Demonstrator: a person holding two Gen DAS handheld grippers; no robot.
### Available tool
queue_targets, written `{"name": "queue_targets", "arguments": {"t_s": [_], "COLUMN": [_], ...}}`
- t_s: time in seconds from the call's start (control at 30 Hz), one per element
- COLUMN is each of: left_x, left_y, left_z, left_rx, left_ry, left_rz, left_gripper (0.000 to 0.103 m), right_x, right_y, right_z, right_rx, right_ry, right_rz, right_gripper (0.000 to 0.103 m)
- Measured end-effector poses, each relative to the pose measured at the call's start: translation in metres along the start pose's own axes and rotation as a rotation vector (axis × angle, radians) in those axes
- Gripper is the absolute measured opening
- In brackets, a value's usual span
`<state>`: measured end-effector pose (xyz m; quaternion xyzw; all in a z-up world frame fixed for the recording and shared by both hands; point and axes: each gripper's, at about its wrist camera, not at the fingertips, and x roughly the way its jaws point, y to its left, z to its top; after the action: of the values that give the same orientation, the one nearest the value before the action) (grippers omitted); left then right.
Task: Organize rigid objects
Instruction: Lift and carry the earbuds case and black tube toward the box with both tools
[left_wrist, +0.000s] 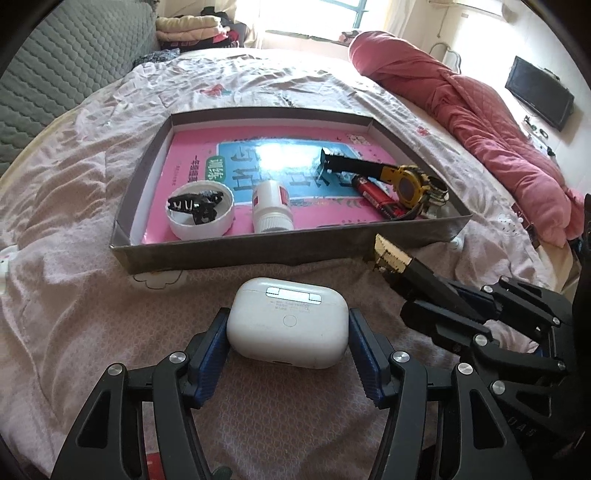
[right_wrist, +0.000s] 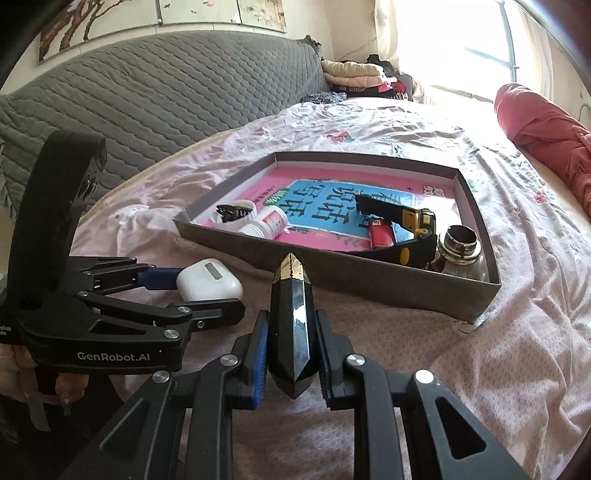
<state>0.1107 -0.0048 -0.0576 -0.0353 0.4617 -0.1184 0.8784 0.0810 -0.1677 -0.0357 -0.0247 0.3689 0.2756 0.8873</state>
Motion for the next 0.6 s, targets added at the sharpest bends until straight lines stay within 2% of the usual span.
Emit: {"name": "queue_targets", "arguments": {"t_s": [0.6], "left_x": [-0.044], "left_y": [-0.002], "left_z": [0.009], "left_rx": [0.007], "left_ry": [-0.088], "left_rz": [0.029], "left_gripper": [0.063], "right_x": [-0.035], "right_y": [0.013], "right_z": [0.011], "right_rx": [0.012], "right_ry": [-0.131], "right_rz": [-0.041], "right_gripper": [0.023]}}
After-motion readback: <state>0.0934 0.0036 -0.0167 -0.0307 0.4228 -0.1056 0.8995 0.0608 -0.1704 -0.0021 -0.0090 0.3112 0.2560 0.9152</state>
